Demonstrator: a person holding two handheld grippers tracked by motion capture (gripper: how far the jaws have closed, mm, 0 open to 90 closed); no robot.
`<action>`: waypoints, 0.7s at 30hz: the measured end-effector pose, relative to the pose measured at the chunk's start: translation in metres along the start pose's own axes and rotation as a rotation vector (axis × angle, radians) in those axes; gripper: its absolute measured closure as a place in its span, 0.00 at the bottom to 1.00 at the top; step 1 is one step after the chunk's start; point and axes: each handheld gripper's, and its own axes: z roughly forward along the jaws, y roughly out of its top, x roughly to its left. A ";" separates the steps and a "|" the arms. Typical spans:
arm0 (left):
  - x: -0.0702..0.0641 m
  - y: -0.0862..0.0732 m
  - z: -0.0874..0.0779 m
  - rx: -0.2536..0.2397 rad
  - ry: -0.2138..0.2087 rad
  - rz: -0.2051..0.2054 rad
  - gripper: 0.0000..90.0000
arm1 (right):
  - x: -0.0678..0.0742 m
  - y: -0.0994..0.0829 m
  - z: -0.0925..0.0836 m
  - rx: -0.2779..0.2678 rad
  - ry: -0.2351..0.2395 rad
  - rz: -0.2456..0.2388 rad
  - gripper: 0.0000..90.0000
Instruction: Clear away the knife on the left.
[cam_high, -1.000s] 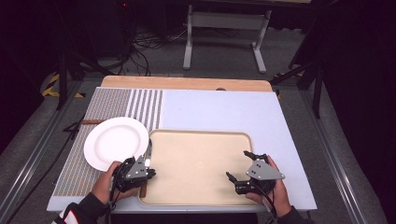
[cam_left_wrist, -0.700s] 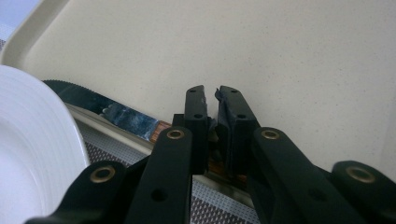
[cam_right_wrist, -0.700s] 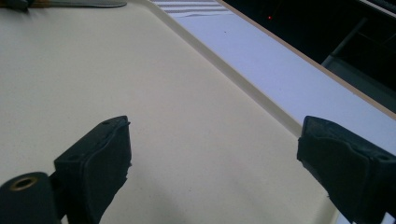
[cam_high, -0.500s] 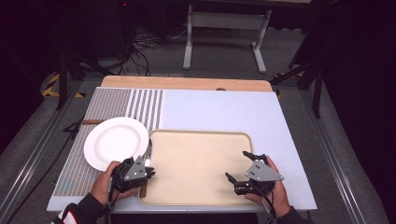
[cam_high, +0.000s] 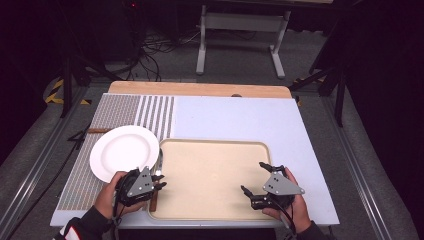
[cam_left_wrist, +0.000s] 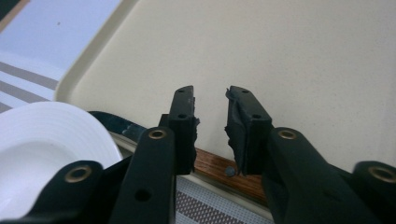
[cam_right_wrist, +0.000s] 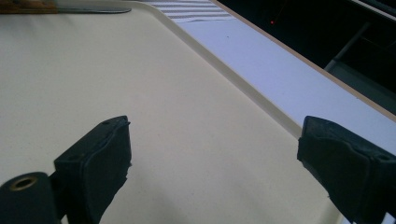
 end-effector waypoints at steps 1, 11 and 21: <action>0.001 0.000 -0.001 0.001 0.014 -0.004 0.77 | 0.000 0.000 0.000 -0.003 0.000 0.001 0.12; 0.006 -0.001 -0.012 -0.047 0.071 -0.023 0.61 | -0.002 0.001 -0.004 -0.043 -0.022 0.015 0.12; 0.009 -0.002 -0.022 -0.167 0.086 -0.071 0.24 | -0.002 0.001 -0.005 -0.053 -0.030 0.013 0.10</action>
